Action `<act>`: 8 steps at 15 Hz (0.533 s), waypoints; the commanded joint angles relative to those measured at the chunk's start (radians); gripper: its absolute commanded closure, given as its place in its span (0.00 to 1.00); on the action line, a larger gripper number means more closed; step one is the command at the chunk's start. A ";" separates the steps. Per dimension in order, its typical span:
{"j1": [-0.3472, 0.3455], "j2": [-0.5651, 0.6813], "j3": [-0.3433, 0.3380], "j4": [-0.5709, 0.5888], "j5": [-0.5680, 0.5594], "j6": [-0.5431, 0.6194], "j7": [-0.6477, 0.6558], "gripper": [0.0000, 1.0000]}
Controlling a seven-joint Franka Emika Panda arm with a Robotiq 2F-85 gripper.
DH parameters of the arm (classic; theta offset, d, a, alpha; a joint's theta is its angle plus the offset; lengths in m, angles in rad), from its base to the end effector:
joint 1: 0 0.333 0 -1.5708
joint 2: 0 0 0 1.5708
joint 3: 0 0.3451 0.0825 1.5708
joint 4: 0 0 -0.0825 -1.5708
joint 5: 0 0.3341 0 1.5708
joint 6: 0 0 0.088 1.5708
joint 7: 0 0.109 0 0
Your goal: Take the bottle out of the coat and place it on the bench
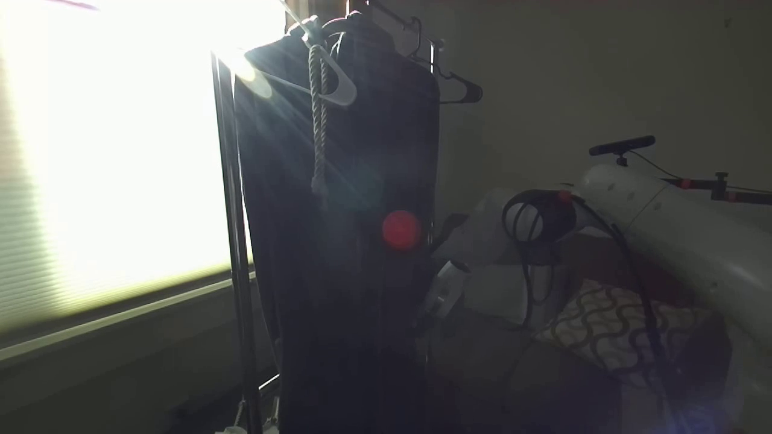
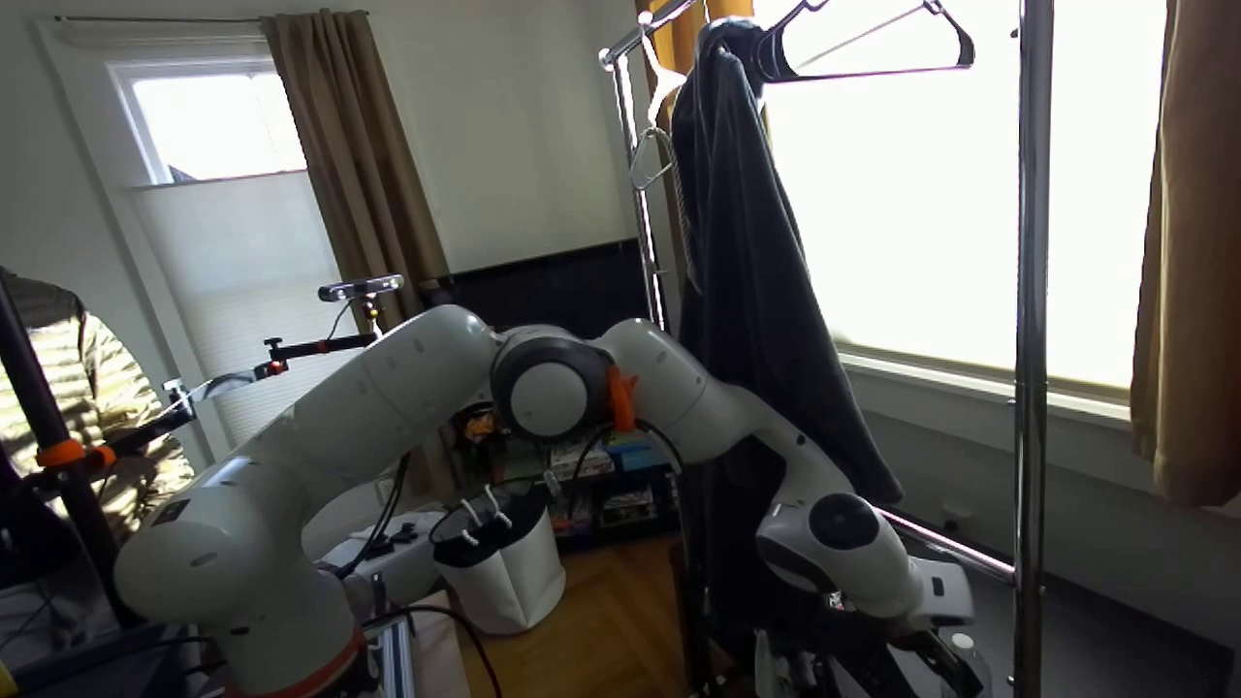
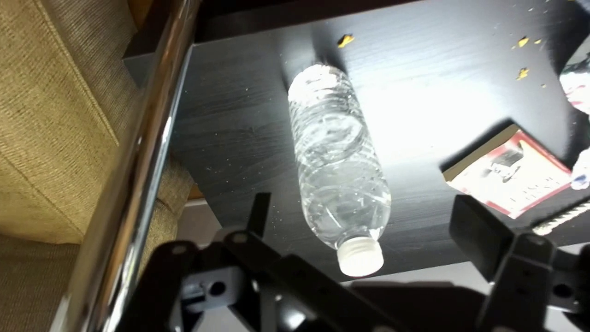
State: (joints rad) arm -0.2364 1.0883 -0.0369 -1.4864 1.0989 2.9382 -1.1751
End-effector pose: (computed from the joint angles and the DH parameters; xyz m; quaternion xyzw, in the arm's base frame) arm 0.6464 -0.2346 0.0953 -0.9681 0.0568 -0.2421 0.0317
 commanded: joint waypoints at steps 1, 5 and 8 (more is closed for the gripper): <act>-0.029 -0.172 0.001 -0.244 0.004 -0.147 -0.049 0.00; -0.029 -0.302 -0.040 -0.453 -0.110 -0.299 0.029 0.00; -0.029 -0.416 -0.031 -0.615 -0.152 -0.281 0.011 0.00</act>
State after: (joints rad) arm -0.2584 0.8223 -0.0811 -1.9033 1.0069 2.6629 -1.1773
